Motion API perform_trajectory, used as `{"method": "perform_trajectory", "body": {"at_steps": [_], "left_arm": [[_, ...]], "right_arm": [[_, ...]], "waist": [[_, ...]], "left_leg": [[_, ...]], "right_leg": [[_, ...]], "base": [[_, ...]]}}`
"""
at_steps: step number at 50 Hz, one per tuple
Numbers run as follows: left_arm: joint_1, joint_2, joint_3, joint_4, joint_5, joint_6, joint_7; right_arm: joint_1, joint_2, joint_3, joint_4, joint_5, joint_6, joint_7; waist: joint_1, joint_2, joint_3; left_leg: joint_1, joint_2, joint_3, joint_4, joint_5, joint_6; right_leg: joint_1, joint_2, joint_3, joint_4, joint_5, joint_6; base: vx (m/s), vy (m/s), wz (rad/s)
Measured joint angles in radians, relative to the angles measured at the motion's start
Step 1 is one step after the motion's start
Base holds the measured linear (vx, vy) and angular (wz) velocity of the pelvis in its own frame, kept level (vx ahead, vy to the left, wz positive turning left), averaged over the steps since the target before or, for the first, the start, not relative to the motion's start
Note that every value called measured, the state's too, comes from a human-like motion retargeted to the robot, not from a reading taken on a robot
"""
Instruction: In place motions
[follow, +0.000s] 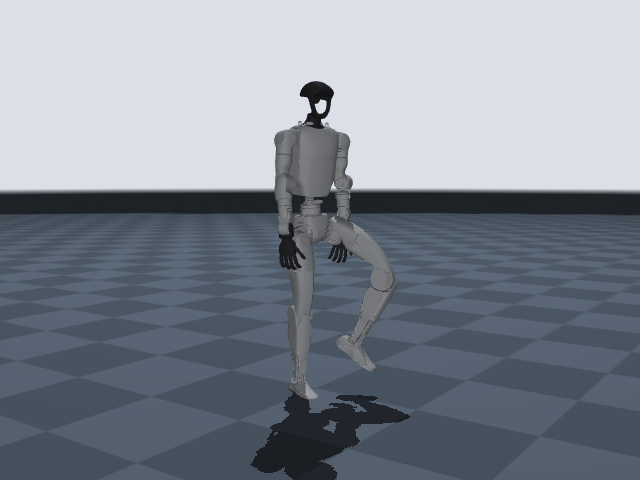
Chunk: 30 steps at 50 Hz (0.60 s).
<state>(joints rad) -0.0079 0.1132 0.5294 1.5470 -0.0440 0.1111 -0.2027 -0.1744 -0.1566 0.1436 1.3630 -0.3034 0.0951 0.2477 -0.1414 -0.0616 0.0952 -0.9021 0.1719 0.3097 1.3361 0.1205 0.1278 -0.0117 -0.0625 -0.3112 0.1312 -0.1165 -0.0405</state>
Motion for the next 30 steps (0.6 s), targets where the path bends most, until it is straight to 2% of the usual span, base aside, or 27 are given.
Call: {"method": "perform_trajectory", "body": {"at_steps": [3,5,8,10,13,17,21,25,27,30], "left_arm": [[0.01,0.01,0.017,0.043,-0.036,0.003,-0.022],[0.023,0.022,0.009,0.049,-0.045,0.006,-0.044],[0.055,0.036,0.014,0.056,0.011,0.009,-0.038],[0.074,0.049,0.006,0.062,0.035,0.01,-0.028],[0.075,0.061,0.0,0.075,0.053,0.019,-0.022],[0.09,0.051,0.019,0.058,0.042,0.018,-0.017],[0.125,0.03,0.028,0.018,0.02,-0.004,-0.006],[0.14,0.036,0.024,-0.002,0.011,-0.013,0.024],[0.121,0.045,0.016,0.008,0.007,-0.008,0.033],[0.09,0.051,0.0,0.007,0.008,-0.007,0.033]], "right_arm": [[-0.006,0.006,-0.008,-0.018,-0.02,-0.01,-0.027],[-0.026,0.006,0.008,-0.024,-0.005,-0.015,-0.024],[-0.037,0.025,0.02,-0.031,0.005,-0.012,-0.012],[-0.034,0.037,0.027,-0.04,0.015,-0.015,-0.005],[-0.017,0.04,0.029,-0.062,0.023,-0.026,0.001],[0.036,0.038,0.025,-0.057,0.013,-0.032,-0.009],[0.116,0.026,0.028,-0.029,0.01,-0.022,-0.02],[0.183,0.009,0.017,0.018,-0.01,-0.005,-0.015],[0.201,-0.003,-0.011,0.055,-0.046,0.001,-0.017],[0.239,-0.015,-0.056,0.082,-0.066,0.008,-0.026]], "waist": [[0.074,-0.026,0.007],[0.11,-0.053,0.029],[0.139,-0.092,0.046],[0.132,-0.102,0.054],[0.117,-0.091,0.062],[0.086,-0.069,0.025],[0.069,-0.052,-0.047],[0.029,-0.005,-0.103],[0.005,0.029,-0.092],[-0.04,0.062,-0.095]], "left_leg": [[-0.246,0.087,0.032,0.212,-0.091,0.08],[-0.368,0.118,0.052,0.286,-0.131,0.103],[-0.459,0.124,0.068,0.311,-0.161,0.083],[-0.444,0.13,0.066,0.29,-0.163,0.065],[-0.329,0.126,0.04,0.231,-0.144,0.045],[-0.07,0.083,0.025,0.066,-0.092,-0.006],[0.244,-0.028,0.005,-0.281,-0.007,-0.086],[0.545,-0.112,-0.033,-0.706,0.039,-0.113],[0.718,-0.142,-0.04,-0.954,-0.017,-0.123],[0.87,-0.114,0.071,-1.158,-0.268,-0.116]], "right_leg": [[-0.024,0.016,0.033,0.026,-0.007,-0.049],[-0.029,0.008,0.036,0.055,-0.021,-0.07],[-0.036,-0.016,0.05,0.098,-0.042,-0.093],[-0.031,-0.018,0.059,0.114,-0.051,-0.094],[-0.009,-0.005,0.065,0.102,-0.053,-0.089],[0.007,-0.001,0.049,0.069,-0.047,-0.069],[0.003,-0.012,0.045,0.027,-0.032,-0.04],[0.015,0.006,0.007,0.016,-0.047,-0.003],[0.044,0.033,-0.014,0.027,-0.064,0.015],[0.048,0.054,-0.067,0.062,-0.09,0.038]], "base": [[0.05,-0.11,-0.61],[-0.03,-0.06,-0.81],[0.04,-0.01,-0.71],[0.04,-0.02,-0.08],[0.01,0.01,0.07],[0.1,0.06,0.23],[0.12,0.08,0.0],[0.23,0.05,0.32],[0.21,0.08,0.5],[0.15,0.12,0.76]]}}
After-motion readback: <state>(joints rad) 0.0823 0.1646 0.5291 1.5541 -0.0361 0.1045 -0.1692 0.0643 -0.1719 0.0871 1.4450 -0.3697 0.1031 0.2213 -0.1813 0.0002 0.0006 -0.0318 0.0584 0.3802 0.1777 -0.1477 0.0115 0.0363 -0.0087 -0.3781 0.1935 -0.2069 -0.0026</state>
